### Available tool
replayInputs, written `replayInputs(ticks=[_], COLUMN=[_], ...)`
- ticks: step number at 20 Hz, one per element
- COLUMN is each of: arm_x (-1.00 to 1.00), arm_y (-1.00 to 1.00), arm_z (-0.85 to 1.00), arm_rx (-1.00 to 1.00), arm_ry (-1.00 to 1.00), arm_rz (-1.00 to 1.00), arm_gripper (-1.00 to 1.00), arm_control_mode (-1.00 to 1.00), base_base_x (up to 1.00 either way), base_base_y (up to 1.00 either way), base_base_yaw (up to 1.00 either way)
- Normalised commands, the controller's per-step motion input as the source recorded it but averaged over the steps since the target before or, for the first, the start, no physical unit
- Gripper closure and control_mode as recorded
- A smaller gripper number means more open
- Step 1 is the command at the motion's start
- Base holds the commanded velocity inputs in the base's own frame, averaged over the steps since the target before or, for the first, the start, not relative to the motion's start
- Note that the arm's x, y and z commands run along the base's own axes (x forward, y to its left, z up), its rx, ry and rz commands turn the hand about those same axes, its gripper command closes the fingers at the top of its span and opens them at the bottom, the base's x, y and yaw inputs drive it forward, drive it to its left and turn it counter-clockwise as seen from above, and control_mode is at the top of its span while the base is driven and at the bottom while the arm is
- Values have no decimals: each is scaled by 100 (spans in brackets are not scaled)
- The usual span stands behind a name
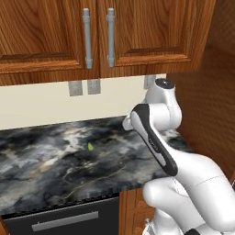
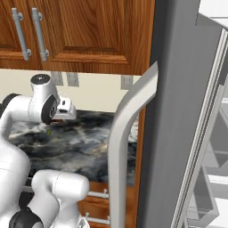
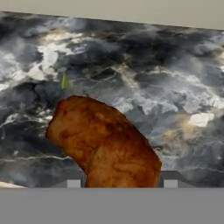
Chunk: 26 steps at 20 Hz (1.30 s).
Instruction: Open the fridge, remove the mango, lemon wedge, and chicken drumstick, and place them on any counter.
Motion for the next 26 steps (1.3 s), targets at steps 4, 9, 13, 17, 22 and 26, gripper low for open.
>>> replayInputs(ticks=[4,9,13,17,22,26], arm_x=[69,64,49,43,37,27], arm_y=[4,6,16,13,4,0], arm_z=[-85,-74,-62,-59,-55,-45], arm_rx=[0,0,-3,-1,0,0], arm_ry=[13,11,9,9,6,2], arm_rz=[0,0,0,0,0,0], arm_gripper=[100,100,100,100,100,100], arm_control_mode=[-100,-100,-100,-100,-100,-100], base_base_x=[0,0,0,0,0,0], base_base_y=[0,0,0,0,0,0], base_base_yaw=[0,0,0,0,0,0])
